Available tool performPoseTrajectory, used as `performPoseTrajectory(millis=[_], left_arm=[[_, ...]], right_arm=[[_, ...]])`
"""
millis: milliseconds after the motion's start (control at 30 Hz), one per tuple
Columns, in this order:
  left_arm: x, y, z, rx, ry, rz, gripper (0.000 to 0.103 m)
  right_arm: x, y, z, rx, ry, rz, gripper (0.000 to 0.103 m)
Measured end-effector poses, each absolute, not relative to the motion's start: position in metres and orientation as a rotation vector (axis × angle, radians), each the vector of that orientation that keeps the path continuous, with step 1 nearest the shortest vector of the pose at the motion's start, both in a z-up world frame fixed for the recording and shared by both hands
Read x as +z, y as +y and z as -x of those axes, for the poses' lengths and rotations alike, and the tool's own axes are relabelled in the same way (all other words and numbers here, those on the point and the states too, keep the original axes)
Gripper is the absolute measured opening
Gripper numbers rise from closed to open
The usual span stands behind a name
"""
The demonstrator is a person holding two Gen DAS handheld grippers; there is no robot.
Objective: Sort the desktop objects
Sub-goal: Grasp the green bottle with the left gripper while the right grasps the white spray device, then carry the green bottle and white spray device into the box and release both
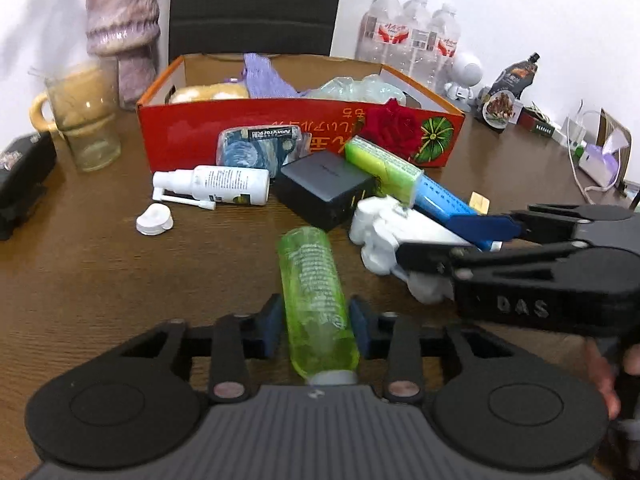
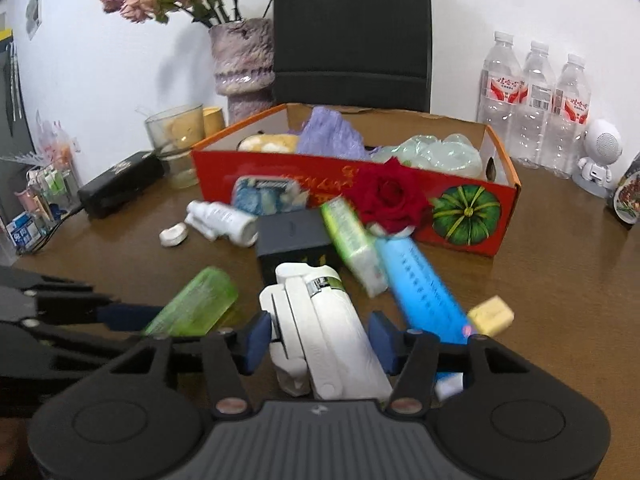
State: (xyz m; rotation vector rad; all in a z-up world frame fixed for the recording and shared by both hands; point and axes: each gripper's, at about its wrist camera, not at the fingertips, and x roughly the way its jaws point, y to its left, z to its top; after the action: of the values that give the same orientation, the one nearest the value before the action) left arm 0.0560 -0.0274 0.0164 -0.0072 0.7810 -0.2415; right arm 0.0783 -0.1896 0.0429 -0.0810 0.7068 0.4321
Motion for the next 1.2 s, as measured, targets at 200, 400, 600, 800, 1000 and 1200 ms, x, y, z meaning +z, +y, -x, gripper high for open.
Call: performPoseTrajectory(millis=[200, 400, 600, 800, 1000, 1200], left_arm=[[0.016, -0.025, -0.003, -0.254, 0.768, -0.019, 0.036], [0.015, -0.031, -0.014, -0.261, 0.758, -0.047, 0.031], [0.045, -0.008, -0.013, -0.261, 0.667, 0.068, 0.031], [0.115, 0.016, -0.073, -0.269, 0.538, 0.121, 0.031], [0.162, 0.027, -0.187, -0.263, 0.553, 0.19, 0.031], [0.147, 0.027, -0.31, -0.167, 0.716, 0.081, 0.031]], right_arm=[[0.047, -0.2, -0.012, 0.414, 0.737, 0.071, 0.053], [0.036, -0.185, -0.021, 0.378, 0.784, 0.116, 0.054], [0.056, -0.192, -0.02, 0.392, 0.727, 0.047, 0.053], [0.121, -0.208, -0.05, 0.375, 0.541, 0.008, 0.053], [0.17, -0.204, -0.153, 0.328, 0.468, 0.013, 0.053], [0.14, -0.196, -0.283, 0.304, 0.663, -0.009, 0.053]])
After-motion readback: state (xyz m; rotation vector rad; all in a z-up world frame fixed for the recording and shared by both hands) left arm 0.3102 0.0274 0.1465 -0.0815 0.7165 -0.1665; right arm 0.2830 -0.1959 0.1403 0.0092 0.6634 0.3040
